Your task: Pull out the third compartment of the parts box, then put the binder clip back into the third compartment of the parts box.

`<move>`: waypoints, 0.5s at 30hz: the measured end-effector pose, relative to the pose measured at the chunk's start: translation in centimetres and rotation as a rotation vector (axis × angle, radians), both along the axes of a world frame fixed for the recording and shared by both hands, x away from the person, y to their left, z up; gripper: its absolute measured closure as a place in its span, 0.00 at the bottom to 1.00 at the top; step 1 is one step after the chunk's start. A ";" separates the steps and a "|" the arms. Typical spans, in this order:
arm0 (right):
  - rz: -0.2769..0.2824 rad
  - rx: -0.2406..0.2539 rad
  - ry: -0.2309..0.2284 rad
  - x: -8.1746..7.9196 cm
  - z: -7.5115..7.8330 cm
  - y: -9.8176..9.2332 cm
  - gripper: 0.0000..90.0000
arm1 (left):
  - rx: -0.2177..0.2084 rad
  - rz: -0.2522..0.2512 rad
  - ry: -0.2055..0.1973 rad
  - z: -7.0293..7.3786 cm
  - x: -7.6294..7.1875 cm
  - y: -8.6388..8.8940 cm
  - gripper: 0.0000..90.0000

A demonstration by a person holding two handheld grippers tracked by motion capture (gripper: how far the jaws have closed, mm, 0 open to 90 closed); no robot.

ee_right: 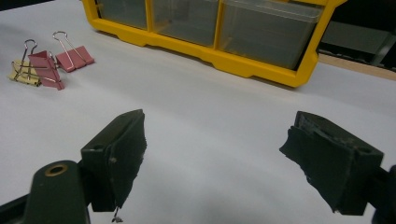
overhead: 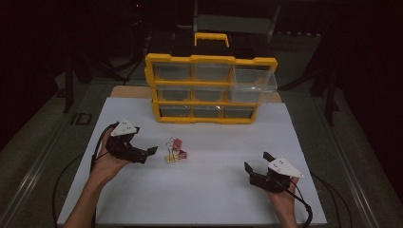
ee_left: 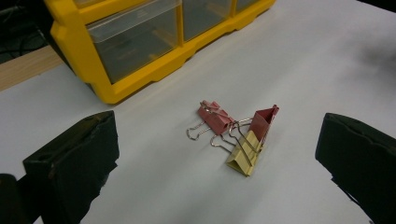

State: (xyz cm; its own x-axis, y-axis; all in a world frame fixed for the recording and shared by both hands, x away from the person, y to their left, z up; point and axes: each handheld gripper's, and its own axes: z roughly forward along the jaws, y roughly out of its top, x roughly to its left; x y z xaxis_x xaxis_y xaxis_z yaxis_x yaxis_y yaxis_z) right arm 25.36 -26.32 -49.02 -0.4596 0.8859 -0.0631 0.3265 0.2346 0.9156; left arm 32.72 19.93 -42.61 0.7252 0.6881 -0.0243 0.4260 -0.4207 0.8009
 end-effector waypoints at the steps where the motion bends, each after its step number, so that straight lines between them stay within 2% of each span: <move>1: 0.002 -0.002 0.000 0.0 0.0 0.0 0.20 | 0.004 -0.007 0.002 0.0 0.1 -0.1 0.00; 15: 0.014 -0.002 0.008 -0.2 -0.3 0.0 0.20 | 0.024 -0.077 0.015 0.2 0.9 -2.4 0.00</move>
State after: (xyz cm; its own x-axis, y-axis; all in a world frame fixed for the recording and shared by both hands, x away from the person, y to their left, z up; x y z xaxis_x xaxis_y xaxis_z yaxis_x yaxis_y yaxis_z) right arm 25.20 -26.35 -49.28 -0.4721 0.8794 -0.0615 0.3306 0.2412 0.9124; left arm 33.61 17.58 -42.45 0.7757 0.6308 -0.0197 0.4037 -0.4719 0.7838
